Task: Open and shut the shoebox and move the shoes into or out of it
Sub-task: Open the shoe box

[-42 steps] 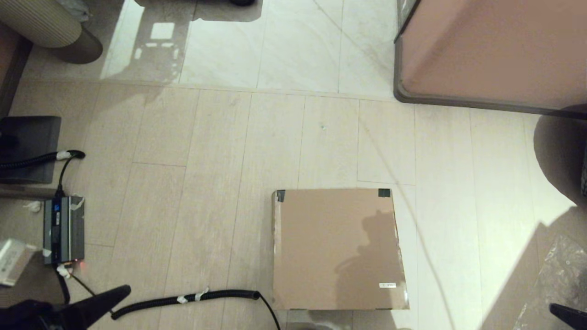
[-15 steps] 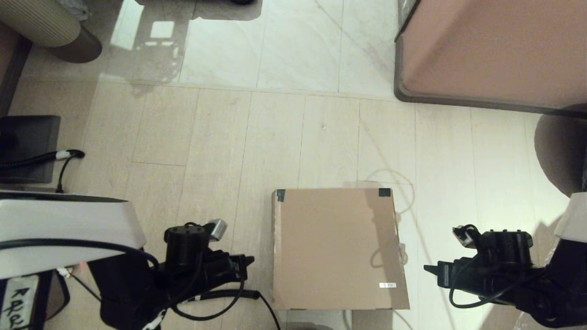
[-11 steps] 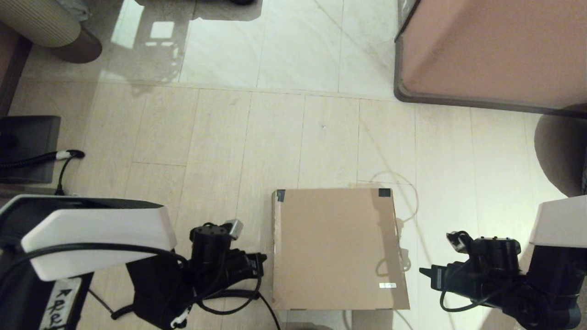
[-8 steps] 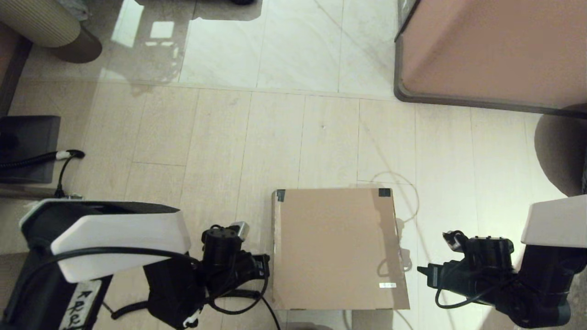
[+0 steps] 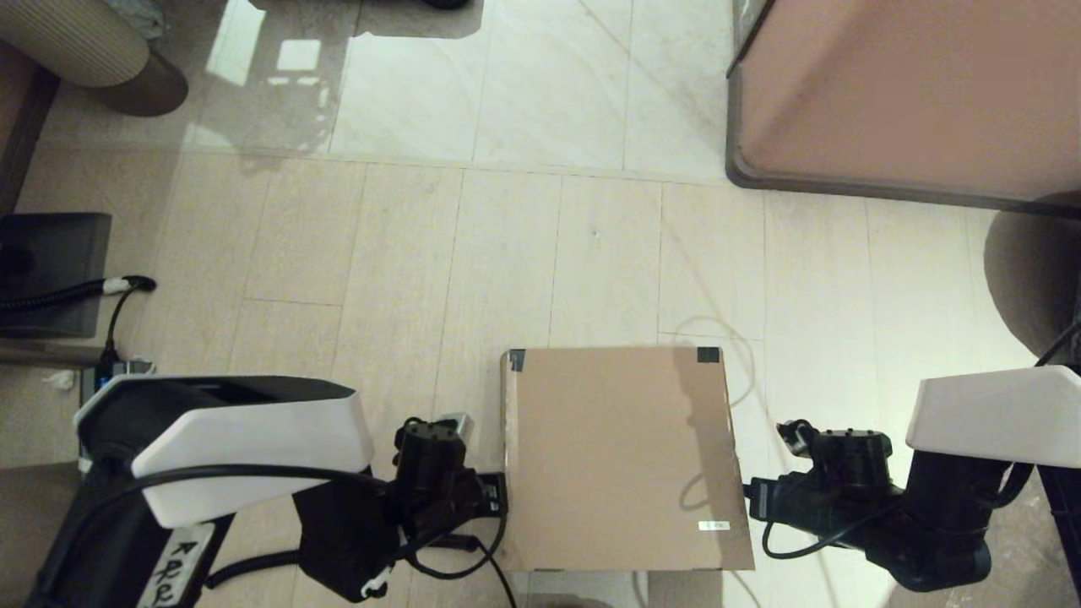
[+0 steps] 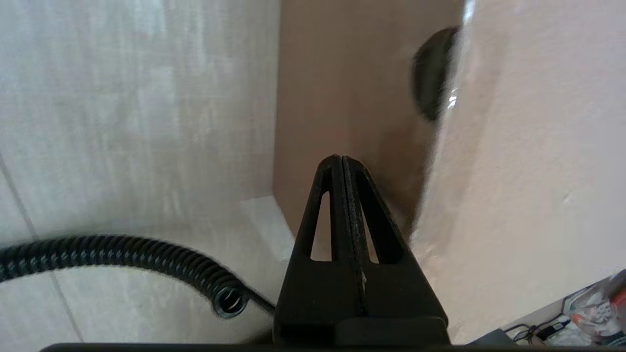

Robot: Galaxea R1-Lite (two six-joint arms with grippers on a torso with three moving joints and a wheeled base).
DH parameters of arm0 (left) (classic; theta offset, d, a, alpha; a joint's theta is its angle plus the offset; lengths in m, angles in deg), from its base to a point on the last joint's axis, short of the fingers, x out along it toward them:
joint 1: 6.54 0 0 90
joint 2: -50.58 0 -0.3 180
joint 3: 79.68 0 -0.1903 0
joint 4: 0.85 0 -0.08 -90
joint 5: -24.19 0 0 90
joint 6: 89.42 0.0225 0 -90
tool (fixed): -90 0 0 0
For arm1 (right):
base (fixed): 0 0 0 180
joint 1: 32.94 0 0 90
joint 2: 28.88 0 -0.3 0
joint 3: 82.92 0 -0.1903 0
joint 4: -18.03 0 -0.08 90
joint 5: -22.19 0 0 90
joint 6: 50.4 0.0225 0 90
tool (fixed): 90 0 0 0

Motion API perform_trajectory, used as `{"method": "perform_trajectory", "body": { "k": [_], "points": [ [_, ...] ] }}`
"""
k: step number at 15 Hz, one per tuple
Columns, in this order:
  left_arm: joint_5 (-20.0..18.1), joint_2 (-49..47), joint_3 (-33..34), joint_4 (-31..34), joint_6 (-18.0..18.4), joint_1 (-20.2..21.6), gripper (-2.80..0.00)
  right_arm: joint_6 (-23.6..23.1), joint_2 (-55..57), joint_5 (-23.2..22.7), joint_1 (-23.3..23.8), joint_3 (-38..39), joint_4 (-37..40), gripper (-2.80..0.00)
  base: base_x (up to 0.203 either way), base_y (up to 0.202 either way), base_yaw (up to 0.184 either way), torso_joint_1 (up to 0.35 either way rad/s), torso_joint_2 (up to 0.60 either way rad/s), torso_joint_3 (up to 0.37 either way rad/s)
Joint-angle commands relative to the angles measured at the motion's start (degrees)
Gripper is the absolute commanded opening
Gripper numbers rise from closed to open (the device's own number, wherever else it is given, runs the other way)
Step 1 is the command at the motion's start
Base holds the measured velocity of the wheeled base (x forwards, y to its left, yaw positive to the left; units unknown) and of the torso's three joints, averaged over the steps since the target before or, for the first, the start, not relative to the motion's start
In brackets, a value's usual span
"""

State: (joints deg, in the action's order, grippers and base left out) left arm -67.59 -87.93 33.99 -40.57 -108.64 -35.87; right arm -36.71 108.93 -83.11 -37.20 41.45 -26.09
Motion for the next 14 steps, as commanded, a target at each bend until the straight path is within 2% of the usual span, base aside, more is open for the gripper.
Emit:
{"method": "perform_trajectory", "body": {
  "k": [1, 6, 10, 14],
  "points": [
    [0.0, -0.2, -0.4, -0.3, -0.2, -1.3, -2.80, 0.1, 0.2, 0.4, -1.2, -1.3, 0.8, -2.80, 0.000, 0.000, 0.000, 0.000, 0.00, 0.000],
    [-0.1, -0.1, -0.3, -0.3, -0.6, -1.9, -2.80, 0.2, -1.1, 0.4, -2.0, -0.8, 1.8, -2.80, 0.000, 0.000, 0.000, 0.000, 0.00, 0.000],
    [0.0, 2.6, 1.6, -0.1, -2.1, -2.3, -2.80, 0.9, -5.4, -0.3, -1.9, 3.7, 1.8, -2.80, 0.000, 0.000, 0.000, 0.000, 0.00, 0.000],
    [0.2, 6.2, 4.4, -0.3, -2.2, -2.3, -2.80, 7.0, -10.1, -5.0, -1.8, 7.6, 1.7, -2.80, 0.000, 0.000, 0.000, 0.000, 0.00, 0.000]
  ]
}}
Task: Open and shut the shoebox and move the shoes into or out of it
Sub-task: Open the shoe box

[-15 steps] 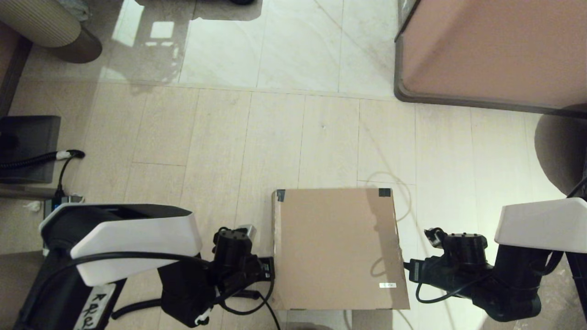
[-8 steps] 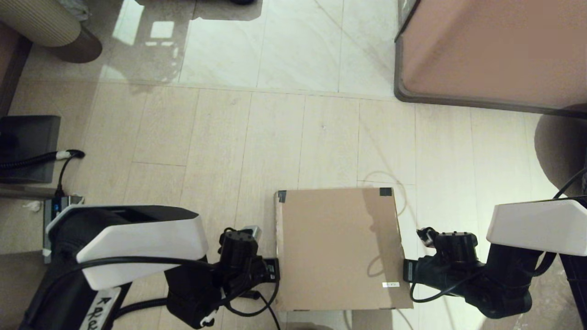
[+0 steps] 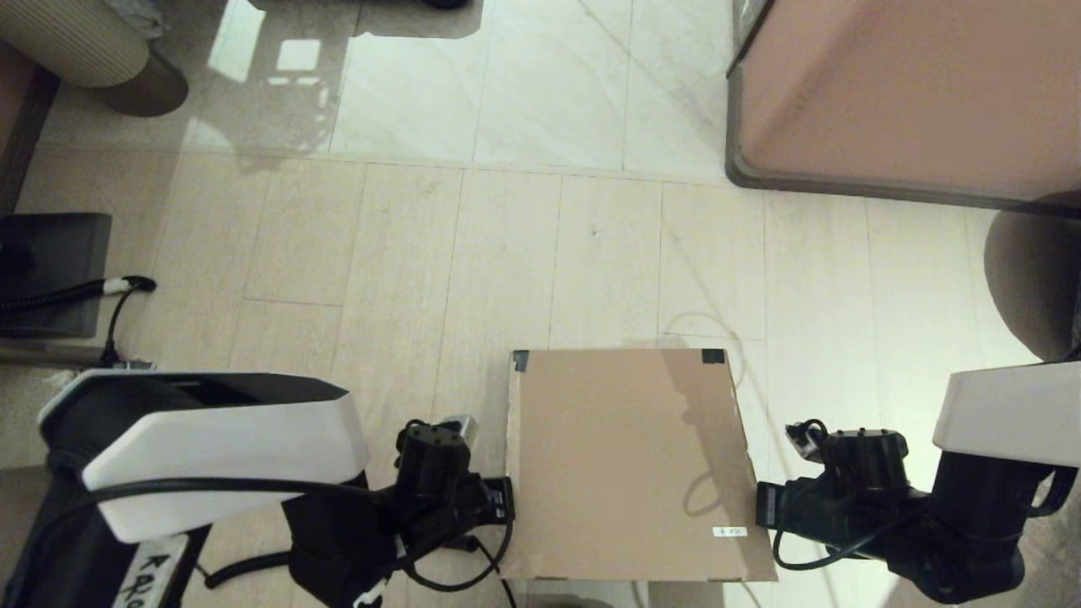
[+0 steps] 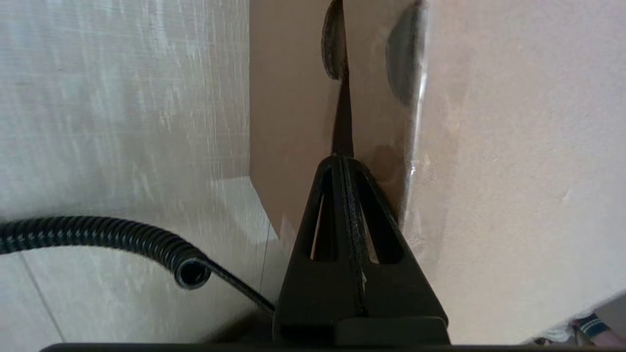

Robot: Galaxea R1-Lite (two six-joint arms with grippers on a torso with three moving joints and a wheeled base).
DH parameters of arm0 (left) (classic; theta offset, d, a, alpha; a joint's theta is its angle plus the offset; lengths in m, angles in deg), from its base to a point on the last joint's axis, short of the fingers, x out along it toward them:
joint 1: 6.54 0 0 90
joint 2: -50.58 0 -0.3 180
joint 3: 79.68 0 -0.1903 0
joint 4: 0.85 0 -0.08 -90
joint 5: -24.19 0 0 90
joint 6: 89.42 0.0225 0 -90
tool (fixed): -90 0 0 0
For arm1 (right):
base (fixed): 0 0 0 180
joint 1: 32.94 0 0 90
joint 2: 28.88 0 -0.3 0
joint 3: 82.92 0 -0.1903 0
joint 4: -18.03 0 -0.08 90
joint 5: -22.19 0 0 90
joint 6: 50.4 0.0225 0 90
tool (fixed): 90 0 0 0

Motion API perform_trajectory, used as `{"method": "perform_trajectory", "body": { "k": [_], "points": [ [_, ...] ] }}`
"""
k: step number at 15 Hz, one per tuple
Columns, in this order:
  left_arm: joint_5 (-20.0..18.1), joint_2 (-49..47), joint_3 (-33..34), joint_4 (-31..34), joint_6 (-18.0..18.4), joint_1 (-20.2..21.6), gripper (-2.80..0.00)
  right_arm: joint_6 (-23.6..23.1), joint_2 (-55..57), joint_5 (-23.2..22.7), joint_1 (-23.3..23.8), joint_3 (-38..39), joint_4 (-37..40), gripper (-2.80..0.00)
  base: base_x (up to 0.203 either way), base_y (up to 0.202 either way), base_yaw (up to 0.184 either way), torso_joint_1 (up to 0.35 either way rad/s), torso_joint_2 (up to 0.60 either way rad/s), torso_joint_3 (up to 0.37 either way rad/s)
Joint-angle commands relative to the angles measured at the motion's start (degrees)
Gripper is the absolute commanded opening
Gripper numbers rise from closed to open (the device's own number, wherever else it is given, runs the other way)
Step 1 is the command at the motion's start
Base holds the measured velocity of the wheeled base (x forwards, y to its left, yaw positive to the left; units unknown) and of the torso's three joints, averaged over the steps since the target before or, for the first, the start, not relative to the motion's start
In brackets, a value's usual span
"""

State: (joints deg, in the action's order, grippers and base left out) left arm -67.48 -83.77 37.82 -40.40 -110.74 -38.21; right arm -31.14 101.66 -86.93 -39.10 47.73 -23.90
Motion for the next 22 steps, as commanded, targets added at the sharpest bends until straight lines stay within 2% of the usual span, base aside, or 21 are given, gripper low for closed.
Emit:
{"method": "perform_trajectory", "body": {
  "k": [1, 4, 8, 14, 17, 22],
  "points": [
    [0.6, 3.0, 1.0, -0.3, -0.1, 0.0, -2.80, 2.3, -3.2, -1.7, 0.2, 2.1, -0.4, -2.80, 0.000, 0.000, 0.000, 0.000, 0.00, 0.000],
    [1.1, 5.0, 2.3, -0.3, -0.1, 0.0, -2.80, 5.2, -4.3, -4.1, 0.4, 4.4, -0.6, -2.80, 0.000, 0.000, 0.000, 0.000, 0.00, 0.000],
    [1.8, 7.0, 2.5, -0.3, -0.1, 0.1, -2.80, 12.0, -4.9, -6.2, 0.4, 7.6, -0.7, -2.80, 0.000, 0.000, 0.000, 0.000, 0.00, 0.000],
    [6.3, 9.9, 2.5, 0.4, -4.7, 0.9, -2.80, 12.7, -4.8, -8.0, 0.4, 9.7, -0.7, -2.80, 0.000, 0.000, 0.000, 0.000, 0.00, 0.000],
    [6.7, 10.7, 2.8, 0.4, -5.0, 3.0, -2.80, 13.6, -5.0, -8.1, 0.4, 11.5, -1.2, -2.80, 0.000, 0.000, 0.000, 0.000, 0.00, 0.000],
    [6.7, 11.9, 3.5, 0.4, -5.0, 6.6, -2.80, 18.1, -3.6, -10.7, 0.2, 17.0, -12.3, -2.80, 0.000, 0.000, 0.000, 0.000, 0.00, 0.000]
  ]
}}
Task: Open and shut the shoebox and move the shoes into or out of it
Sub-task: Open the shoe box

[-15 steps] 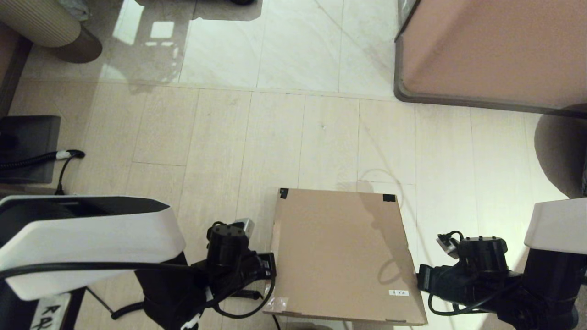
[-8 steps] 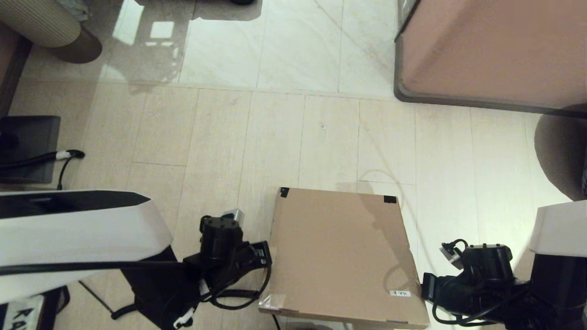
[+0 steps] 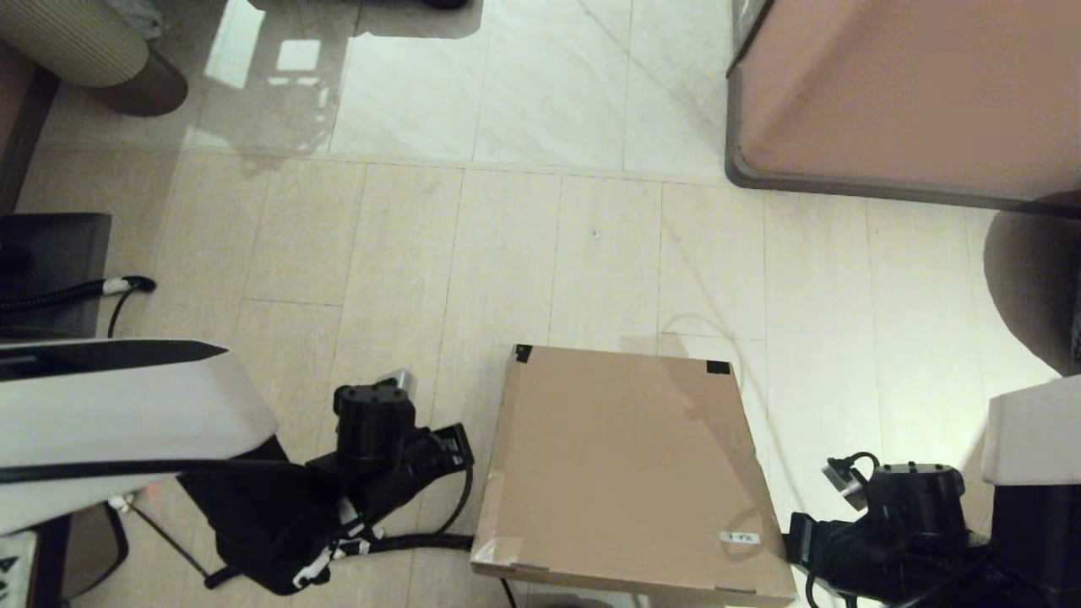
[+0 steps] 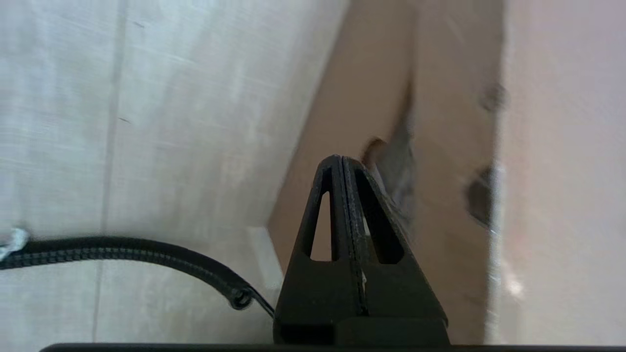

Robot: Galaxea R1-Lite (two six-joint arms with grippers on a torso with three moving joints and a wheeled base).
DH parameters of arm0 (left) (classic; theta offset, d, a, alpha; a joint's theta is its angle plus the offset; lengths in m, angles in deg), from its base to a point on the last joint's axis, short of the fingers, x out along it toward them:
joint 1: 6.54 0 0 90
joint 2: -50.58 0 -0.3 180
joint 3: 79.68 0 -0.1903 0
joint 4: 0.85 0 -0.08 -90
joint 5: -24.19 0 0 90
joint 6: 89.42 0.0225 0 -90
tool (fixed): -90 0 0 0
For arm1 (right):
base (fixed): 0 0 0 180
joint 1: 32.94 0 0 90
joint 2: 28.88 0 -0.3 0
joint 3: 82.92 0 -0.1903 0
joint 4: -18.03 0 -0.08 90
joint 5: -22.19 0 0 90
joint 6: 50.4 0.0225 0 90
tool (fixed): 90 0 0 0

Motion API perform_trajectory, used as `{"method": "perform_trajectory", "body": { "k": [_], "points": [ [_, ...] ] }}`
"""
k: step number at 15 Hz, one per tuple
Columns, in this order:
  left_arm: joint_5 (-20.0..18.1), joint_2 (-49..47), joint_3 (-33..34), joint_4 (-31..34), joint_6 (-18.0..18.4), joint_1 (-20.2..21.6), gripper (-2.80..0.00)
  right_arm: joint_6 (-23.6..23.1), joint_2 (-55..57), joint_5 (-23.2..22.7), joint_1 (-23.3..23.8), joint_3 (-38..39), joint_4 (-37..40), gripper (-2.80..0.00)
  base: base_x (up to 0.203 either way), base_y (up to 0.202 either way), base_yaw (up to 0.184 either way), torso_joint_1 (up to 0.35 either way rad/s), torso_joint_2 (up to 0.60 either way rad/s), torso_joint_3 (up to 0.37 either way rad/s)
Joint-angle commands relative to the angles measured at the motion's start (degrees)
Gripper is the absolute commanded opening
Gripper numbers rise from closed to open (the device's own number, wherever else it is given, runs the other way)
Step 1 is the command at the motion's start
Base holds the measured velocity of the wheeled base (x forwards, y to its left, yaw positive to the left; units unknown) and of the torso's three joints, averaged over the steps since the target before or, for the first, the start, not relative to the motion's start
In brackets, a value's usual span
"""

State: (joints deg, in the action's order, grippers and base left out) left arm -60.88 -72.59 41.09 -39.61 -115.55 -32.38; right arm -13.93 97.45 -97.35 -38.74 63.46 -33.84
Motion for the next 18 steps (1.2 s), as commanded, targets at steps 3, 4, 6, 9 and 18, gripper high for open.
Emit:
{"method": "perform_trajectory", "body": {
  "k": [3, 4, 6, 9, 18],
  "points": [
    [0.1, 1.1, 0.8, -0.5, -0.2, 0.9, -2.80, 1.1, 0.1, -0.9, -0.4, 2.0, -2.9, -2.80, 0.000, 0.000, 0.000, 0.000, 0.00, 0.000],
    [0.1, 1.2, 0.6, -0.5, -0.2, 0.9, -2.80, 1.1, -0.2, -1.1, -0.4, 2.1, -3.0, -2.80, 0.000, 0.000, 0.000, 0.000, 0.00, 0.000],
    [0.2, 1.8, 0.6, -0.5, -0.2, 1.2, -2.80, 1.1, -1.1, -1.1, -0.4, 2.2, -3.5, -2.80, 0.000, 0.000, 0.000, 0.000, 0.00, 0.000],
    [0.2, 3.5, 0.9, -0.5, -0.2, 2.7, -2.80, 1.1, -3.7, -1.1, -0.6, 2.5, -3.5, -2.80, 0.000, 0.000, 0.000, 0.000, 0.00, 0.000],
    [0.2, 4.8, 1.8, -0.5, -0.2, 3.7, -2.80, 4.1, -13.7, -1.4, -0.7, 2.4, -2.7, -2.80, 0.000, 0.000, 0.000, 0.000, 0.00, 0.000]
  ]
}}
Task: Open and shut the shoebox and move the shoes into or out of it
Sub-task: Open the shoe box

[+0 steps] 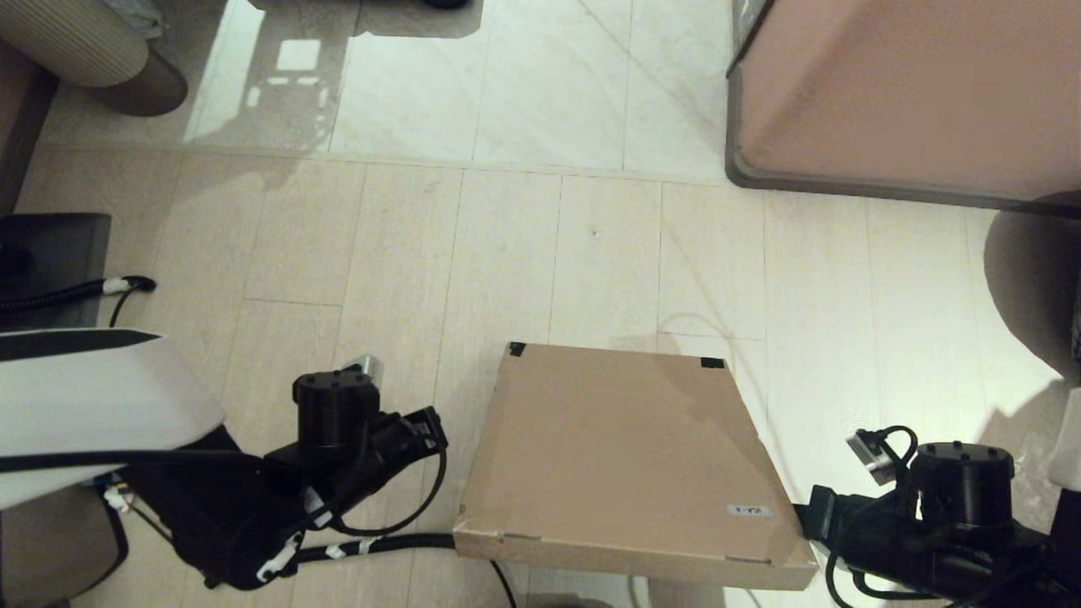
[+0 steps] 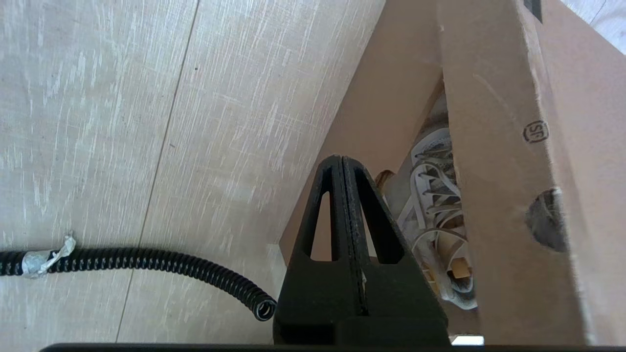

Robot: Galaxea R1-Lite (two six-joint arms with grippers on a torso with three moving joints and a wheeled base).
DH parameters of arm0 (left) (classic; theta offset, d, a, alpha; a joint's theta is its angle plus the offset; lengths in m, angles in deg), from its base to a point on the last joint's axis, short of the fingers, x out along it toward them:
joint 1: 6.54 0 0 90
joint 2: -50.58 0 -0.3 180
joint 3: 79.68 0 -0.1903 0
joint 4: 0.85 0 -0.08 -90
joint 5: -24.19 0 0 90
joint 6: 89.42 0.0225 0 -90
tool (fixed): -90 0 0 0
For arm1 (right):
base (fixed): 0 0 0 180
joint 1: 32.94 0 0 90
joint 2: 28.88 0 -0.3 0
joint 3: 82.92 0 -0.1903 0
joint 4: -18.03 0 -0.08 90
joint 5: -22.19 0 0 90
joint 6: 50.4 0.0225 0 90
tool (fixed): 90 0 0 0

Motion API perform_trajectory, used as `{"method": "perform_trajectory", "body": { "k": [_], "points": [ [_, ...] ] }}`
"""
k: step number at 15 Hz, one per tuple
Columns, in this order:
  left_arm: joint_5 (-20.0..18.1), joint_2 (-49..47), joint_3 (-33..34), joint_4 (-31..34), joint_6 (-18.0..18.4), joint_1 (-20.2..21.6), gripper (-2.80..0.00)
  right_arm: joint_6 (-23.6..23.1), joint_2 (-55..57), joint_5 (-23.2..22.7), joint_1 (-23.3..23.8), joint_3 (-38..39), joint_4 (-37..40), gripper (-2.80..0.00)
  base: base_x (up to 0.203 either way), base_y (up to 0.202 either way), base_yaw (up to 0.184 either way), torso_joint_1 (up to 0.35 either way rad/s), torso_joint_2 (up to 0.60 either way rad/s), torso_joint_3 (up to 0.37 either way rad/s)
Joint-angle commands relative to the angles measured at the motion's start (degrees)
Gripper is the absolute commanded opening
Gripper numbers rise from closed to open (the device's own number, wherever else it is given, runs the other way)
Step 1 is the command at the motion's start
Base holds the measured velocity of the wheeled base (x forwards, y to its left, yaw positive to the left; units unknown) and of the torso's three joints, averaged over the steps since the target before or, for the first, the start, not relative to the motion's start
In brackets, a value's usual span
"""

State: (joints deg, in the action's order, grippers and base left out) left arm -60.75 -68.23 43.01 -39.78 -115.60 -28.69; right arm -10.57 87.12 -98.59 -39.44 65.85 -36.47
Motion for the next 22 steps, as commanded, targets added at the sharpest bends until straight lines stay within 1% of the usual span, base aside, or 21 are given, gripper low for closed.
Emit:
{"method": "perform_trajectory", "body": {
  "k": [1, 3, 5, 6, 8, 9, 10, 12, 14, 16, 20, 22],
  "points": [
    [0.0, 0.6, -0.1, -0.4, -0.2, 0.0, -2.80, 1.1, -4.6, -0.2, 0.0, -0.1, 1.2, -2.80, 0.000, 0.000, 0.000, 0.000, 0.00, 0.000],
    [0.1, 0.7, 0.2, -0.4, -0.2, 0.0, -2.80, 2.0, -7.1, -0.3, 0.0, -0.7, 4.5, -2.80, 0.000, 0.000, 0.000, 0.000, 0.00, 0.000],
    [0.1, 0.7, 0.0, -0.4, -0.2, 0.0, -2.80, 6.6, -9.1, -1.7, -0.1, -1.8, 5.5, -2.80, 0.000, 0.000, 0.000, 0.000, 0.00, 0.000],
    [0.1, 0.8, 0.0, -0.4, -0.2, 0.0, -2.80, 8.1, -9.9, -2.4, -0.3, -2.2, 5.6, -2.80, 0.000, 0.000, 0.000, 0.000, 0.00, 0.000],
    [0.1, 0.9, 0.1, -0.4, -0.2, 0.0, -2.80, 9.9, -11.1, -2.6, -2.5, -2.5, 6.2, -2.80, 0.000, 0.000, 0.000, 0.000, 0.00, 0.000],
    [0.1, 0.9, 0.1, -0.4, -0.2, 0.1, -2.80, 11.8, -12.4, -2.6, -4.1, -2.9, 6.9, -2.80, 0.000, 0.000, 0.000, 0.000, 0.00, 0.000],
    [0.1, 0.9, 0.0, -0.4, -0.2, 0.1, -2.80, 14.7, -13.4, -2.6, -5.8, -4.2, 7.6, -2.80, 0.000, 0.000, 0.000, 0.000, 0.00, 0.000],
    [0.1, 0.9, -0.2, -0.4, -0.2, 0.1, -2.80, 18.6, -15.2, -2.5, -6.7, -7.6, 8.3, -2.80, 0.000, 0.000, 0.000, 0.000, 0.00, 0.000],
    [0.1, 1.0, -0.4, -0.5, -0.3, 0.2, -2.80, 21.8, -17.3, -2.5, -6.8, -13.5, 12.8, -2.80, 0.000, 0.000, 0.000, 0.000, 0.00, 0.000],
    [1.3, 2.0, -0.5, -0.5, -0.3, 1.7, -2.80, 23.3, -18.1, -2.5, -6.8, -18.3, 16.7, -2.80, 0.000, 0.000, 0.000, 0.000, 0.00, 0.000],
    [1.5, 6.3, 0.4, -0.3, -0.3, 6.4, -2.80, 24.4, -14.8, -1.6, -5.8, -24.3, 17.0, -2.80, 0.000, 0.000, 0.000, 0.000, 0.00, 0.000],
    [1.3, 8.1, 0.6, -0.6, -0.3, 6.8, -2.80, 26.4, -12.9, -0.8, -4.4, -29.3, 17.0, -2.80, 0.000, 0.000, 0.000, 0.000, 0.00, 0.000]
  ]
}}
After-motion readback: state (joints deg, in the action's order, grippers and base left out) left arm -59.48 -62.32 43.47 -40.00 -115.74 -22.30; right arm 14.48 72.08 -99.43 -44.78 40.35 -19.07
